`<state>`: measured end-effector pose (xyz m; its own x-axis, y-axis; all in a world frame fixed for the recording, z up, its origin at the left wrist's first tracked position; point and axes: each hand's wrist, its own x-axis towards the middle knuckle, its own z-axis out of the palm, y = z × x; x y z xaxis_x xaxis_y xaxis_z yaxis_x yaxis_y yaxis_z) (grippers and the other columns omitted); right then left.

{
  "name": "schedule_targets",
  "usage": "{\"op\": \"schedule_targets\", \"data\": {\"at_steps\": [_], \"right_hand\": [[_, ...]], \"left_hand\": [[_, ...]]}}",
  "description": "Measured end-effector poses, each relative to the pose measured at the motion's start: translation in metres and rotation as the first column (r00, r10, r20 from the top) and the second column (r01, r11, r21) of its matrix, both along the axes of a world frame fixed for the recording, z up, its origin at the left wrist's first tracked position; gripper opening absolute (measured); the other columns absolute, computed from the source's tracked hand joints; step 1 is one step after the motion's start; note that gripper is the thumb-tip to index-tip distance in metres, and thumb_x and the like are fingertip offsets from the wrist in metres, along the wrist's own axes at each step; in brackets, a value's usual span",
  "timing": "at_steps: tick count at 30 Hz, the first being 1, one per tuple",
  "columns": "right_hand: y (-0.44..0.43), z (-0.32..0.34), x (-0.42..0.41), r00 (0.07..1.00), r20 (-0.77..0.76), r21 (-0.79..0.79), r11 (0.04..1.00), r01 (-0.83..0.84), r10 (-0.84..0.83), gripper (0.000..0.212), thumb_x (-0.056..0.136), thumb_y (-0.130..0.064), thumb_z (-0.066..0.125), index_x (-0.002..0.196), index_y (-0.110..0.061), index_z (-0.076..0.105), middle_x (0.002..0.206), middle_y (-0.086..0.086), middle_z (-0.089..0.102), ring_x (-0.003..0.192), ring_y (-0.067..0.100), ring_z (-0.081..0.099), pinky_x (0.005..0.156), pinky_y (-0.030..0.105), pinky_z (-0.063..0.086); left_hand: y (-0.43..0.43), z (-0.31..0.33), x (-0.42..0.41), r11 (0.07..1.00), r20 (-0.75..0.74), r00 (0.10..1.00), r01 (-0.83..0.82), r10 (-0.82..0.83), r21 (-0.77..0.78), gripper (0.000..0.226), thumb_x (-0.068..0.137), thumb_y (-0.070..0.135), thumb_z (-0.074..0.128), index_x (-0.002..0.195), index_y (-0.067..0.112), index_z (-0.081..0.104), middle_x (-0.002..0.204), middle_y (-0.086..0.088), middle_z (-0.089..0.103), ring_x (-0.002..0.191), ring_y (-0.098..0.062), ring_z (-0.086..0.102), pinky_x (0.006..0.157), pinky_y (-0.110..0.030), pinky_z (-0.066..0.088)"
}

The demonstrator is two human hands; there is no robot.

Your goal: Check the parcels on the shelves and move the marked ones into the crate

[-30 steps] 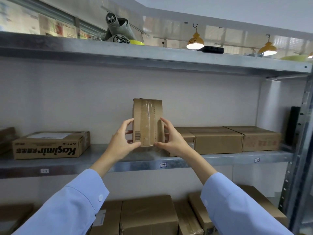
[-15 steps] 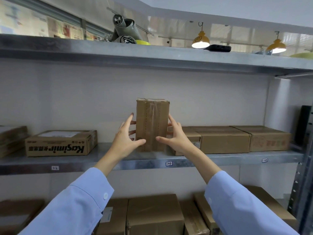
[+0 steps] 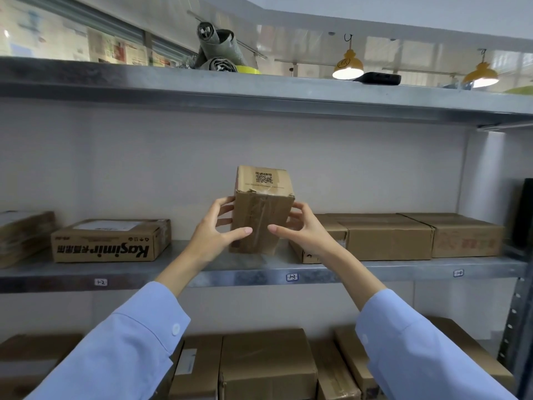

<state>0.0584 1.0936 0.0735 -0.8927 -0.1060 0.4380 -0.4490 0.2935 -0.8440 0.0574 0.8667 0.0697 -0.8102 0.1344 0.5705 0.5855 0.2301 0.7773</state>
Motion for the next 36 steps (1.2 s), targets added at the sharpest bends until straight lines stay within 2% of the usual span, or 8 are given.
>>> {"op": "schedule_targets", "data": {"at_steps": [5,10,12,14,18,25,29,36], "right_hand": [[-0.002,0.002,0.007,1.000,-0.002,0.031,0.999,-0.031,0.032,0.101,0.067,-0.054,0.079,0.147,-0.034,0.020,0.134,-0.006,0.052,0.121,0.006,0.054,0.093,0.022,0.046],[-0.006,-0.002,0.004,0.998,-0.047,0.031,0.999,-0.030,0.032,0.097,0.064,-0.070,0.077,0.145,-0.041,0.033,0.144,-0.009,0.046,0.132,0.005,0.045,0.107,0.032,0.044],[-0.007,-0.003,0.002,0.997,-0.065,0.029,0.999,-0.033,0.035,0.092,0.069,-0.064,0.078,0.146,-0.040,0.033,0.144,-0.008,0.047,0.131,0.007,0.047,0.107,0.033,0.046],[-0.007,-0.002,0.003,0.996,-0.072,0.025,0.999,-0.045,0.046,0.085,0.078,-0.047,0.079,0.147,-0.036,0.031,0.144,-0.008,0.047,0.130,0.009,0.049,0.103,0.031,0.049],[-0.006,-0.004,0.000,0.995,-0.094,0.081,0.996,-0.025,0.033,0.080,0.080,-0.030,0.080,0.142,-0.035,0.028,0.142,-0.011,0.048,0.133,0.013,0.045,0.107,0.044,0.046],[-0.009,-0.006,-0.004,0.988,-0.150,0.060,0.998,-0.016,0.025,0.087,0.077,-0.019,0.083,0.143,-0.031,0.026,0.145,-0.007,0.047,0.134,0.010,0.044,0.103,0.039,0.050],[-0.012,-0.006,-0.005,0.984,-0.178,0.052,0.999,0.015,-0.005,0.093,0.073,-0.023,0.086,0.142,-0.036,0.025,0.142,-0.011,0.050,0.132,0.006,0.045,0.107,0.038,0.046],[0.000,-0.005,-0.001,0.979,-0.199,0.034,0.998,0.059,-0.051,0.094,0.063,-0.034,0.091,0.140,-0.036,0.036,0.127,-0.018,0.062,0.120,0.007,0.056,0.100,0.040,0.051]], "left_hand": [[-0.002,-0.001,-0.001,0.999,0.066,0.998,0.022,-0.024,0.035,0.089,0.070,0.047,0.083,0.142,0.034,0.033,0.127,0.012,0.051,0.122,-0.014,0.053,0.103,-0.033,0.044],[-0.001,-0.006,-0.004,1.000,0.067,0.998,0.005,-0.006,0.015,0.100,0.058,0.064,0.074,0.146,0.039,0.033,0.138,0.001,0.045,0.132,-0.011,0.043,0.109,-0.037,0.042],[0.001,-0.007,-0.005,1.000,0.053,0.999,0.000,0.000,0.004,0.098,0.059,0.062,0.075,0.146,0.037,0.035,0.140,0.000,0.044,0.131,-0.012,0.044,0.108,-0.030,0.042],[-0.001,-0.009,-0.006,1.000,0.037,0.999,-0.013,0.013,-0.019,0.097,0.059,0.064,0.077,0.143,0.040,0.036,0.142,0.002,0.044,0.132,-0.015,0.044,0.112,-0.040,0.039],[-0.002,-0.010,-0.006,0.999,-0.037,0.999,-0.037,0.036,-0.030,0.083,0.076,0.034,0.082,0.144,0.034,0.035,0.144,0.008,0.045,0.133,-0.012,0.041,0.109,-0.036,0.039],[0.000,-0.008,-0.004,0.998,-0.112,0.992,-0.058,0.061,0.032,0.078,0.078,0.011,0.080,0.134,0.040,0.036,0.132,0.022,0.045,0.126,-0.004,0.043,0.080,-0.008,0.043],[0.000,-0.008,-0.001,0.997,-0.137,0.987,-0.080,0.082,0.026,0.075,0.078,0.017,0.081,0.135,0.037,0.037,0.135,0.020,0.043,0.127,-0.011,0.046,0.092,-0.027,0.049],[-0.016,-0.005,0.003,0.998,-0.096,0.995,0.031,-0.037,-0.056,0.070,0.079,0.013,0.079,0.137,0.033,0.046,0.139,0.016,0.048,0.122,-0.014,0.056,0.097,-0.038,0.053]]}}
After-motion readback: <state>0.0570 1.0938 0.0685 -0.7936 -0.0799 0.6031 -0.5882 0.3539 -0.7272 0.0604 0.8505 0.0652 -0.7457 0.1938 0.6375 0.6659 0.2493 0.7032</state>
